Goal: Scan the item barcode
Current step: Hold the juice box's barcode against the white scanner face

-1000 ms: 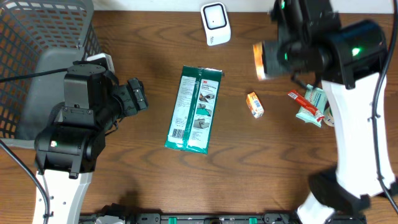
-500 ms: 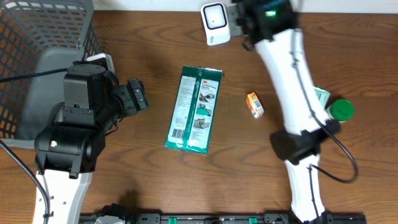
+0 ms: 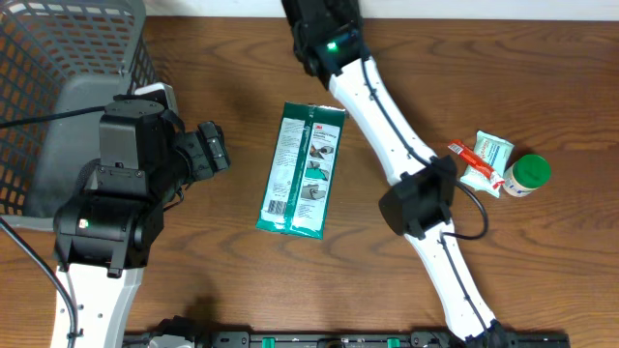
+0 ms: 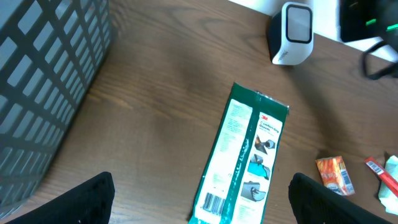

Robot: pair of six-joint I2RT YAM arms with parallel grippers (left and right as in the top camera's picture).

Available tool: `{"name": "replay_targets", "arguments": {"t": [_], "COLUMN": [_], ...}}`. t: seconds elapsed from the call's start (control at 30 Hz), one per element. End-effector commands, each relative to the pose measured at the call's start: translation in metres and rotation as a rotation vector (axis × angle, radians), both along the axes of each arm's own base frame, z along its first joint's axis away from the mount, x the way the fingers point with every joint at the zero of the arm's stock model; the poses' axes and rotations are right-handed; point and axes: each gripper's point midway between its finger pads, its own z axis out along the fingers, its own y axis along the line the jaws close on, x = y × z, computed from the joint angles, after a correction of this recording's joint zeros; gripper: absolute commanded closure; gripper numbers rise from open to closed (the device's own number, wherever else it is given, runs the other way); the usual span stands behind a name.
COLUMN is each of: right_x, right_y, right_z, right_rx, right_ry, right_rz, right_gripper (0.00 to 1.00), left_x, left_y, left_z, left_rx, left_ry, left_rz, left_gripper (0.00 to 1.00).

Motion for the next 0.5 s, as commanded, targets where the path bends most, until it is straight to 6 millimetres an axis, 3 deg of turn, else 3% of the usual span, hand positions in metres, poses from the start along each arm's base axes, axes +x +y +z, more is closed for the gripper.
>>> {"name": "replay_targets", "arguments": {"t": [0.0,0.27,0.47], "right_x": [0.011,0.029,0.031], "right_y": [-0.003,0.005,0.002], "right_z": [-0.027,-0.066,-0.076], "right_rx": [-0.170,-0.244,-0.261], "right_ry": [0.037,0.038,0.061], "right_rz": [0.018,0.055,0.070], "right_gripper": [0.99,0.99,0.99], "left_x": [0.000,0.000,0.000], "left_y": [-0.001,-0.001,-0.001], "left_z": [0.004,0.004,0.004], "left_rx": [-0.001,-0.001,-0.001], "left_ry": [-0.009,-0.009,-0.009], "left_rz": [-0.003,-0.003,-0.003], "left_gripper": [0.10,0.10,0.10]}}
